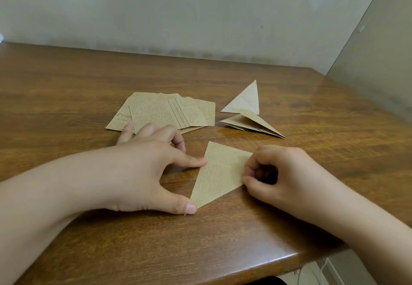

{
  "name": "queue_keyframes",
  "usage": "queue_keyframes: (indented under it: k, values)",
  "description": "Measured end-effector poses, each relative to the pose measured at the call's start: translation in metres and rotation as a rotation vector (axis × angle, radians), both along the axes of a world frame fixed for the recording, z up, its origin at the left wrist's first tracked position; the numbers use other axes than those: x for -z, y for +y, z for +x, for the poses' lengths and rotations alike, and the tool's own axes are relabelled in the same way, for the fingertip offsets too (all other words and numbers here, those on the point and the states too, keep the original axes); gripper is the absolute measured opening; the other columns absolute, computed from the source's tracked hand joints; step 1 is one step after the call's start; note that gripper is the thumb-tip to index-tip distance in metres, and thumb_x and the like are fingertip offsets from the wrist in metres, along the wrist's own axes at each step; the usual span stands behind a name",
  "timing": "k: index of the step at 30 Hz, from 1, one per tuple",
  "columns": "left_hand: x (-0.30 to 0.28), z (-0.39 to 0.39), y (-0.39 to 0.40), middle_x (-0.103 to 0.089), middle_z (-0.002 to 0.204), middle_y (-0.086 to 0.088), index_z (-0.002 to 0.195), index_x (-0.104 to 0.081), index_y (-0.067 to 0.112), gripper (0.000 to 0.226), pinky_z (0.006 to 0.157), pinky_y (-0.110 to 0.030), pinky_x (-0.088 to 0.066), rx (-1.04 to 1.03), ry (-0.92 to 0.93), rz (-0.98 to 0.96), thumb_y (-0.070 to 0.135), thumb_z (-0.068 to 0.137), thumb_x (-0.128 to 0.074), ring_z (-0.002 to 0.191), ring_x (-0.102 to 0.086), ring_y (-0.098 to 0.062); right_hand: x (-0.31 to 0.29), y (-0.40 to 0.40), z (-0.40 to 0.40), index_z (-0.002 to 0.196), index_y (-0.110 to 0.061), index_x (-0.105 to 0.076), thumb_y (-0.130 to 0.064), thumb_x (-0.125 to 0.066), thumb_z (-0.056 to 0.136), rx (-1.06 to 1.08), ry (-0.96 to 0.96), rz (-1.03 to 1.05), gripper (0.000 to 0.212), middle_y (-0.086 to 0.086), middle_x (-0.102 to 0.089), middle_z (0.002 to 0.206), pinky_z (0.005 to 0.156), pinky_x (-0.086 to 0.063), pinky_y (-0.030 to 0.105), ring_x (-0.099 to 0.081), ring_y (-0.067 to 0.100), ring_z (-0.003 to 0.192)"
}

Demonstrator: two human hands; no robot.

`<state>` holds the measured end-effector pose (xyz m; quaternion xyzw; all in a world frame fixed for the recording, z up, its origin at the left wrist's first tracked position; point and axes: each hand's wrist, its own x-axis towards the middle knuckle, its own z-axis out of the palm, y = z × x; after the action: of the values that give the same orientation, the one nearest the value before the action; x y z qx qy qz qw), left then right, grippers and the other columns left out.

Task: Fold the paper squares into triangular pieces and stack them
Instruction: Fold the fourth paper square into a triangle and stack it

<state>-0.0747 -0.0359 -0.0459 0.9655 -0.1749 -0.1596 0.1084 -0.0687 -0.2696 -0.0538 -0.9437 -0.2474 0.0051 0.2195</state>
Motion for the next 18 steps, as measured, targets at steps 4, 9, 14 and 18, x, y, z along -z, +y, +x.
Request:
queue_keyframes:
  k: [4, 9, 14, 18]
  values:
    - [0.0, 0.0, 0.001, -0.018, 0.11, 0.033, 0.122, -0.026, 0.073, 0.064, 0.117, -0.046, 0.004, 0.007, 0.012, 0.002, 0.077, 0.065, -0.052, 0.1, -0.01, 0.009, 0.001, -0.02, 0.011, 0.071, -0.028, -0.063, -0.035, -0.059, 0.073, 0.071, -0.019, -0.035, 0.009, -0.013, -0.061, 0.078, 0.073, -0.046, 0.019, -0.056, 0.002, 0.08]
    - [-0.001, 0.005, 0.008, -0.017, 0.111, 0.037, 0.12, -0.026, 0.075, 0.062, 0.116, -0.042, 0.0, 0.079, 0.002, -0.024, 0.075, 0.065, -0.055, 0.101, -0.007, 0.021, -0.003, -0.038, 0.011, 0.087, -0.039, -0.06, -0.036, -0.062, 0.078, 0.008, -0.148, 0.002, 0.009, -0.023, -0.055, 0.097, 0.082, -0.038, 0.004, -0.053, -0.006, 0.098]
    - [-0.009, 0.01, 0.02, -0.02, 0.11, 0.041, 0.113, -0.027, 0.081, 0.058, 0.102, -0.028, -0.023, 0.093, 0.097, -0.121, 0.07, 0.068, -0.062, 0.116, -0.018, 0.006, 0.007, -0.036, -0.02, 0.116, -0.039, -0.061, -0.049, -0.052, 0.088, -0.241, -0.082, -0.052, 0.031, -0.027, -0.051, 0.122, 0.101, -0.034, 0.016, -0.047, -0.004, 0.12]
    - [0.003, 0.003, 0.004, -0.032, 0.108, 0.031, 0.107, -0.055, 0.057, 0.031, 0.106, -0.026, -0.009, 0.05, -0.223, -0.168, 0.065, 0.077, -0.052, 0.112, -0.018, 0.011, 0.019, -0.027, -0.046, 0.124, -0.036, -0.06, -0.059, -0.039, 0.092, -0.208, -0.311, -0.166, 0.045, -0.018, -0.053, 0.108, 0.101, -0.027, 0.033, -0.046, -0.002, 0.108]
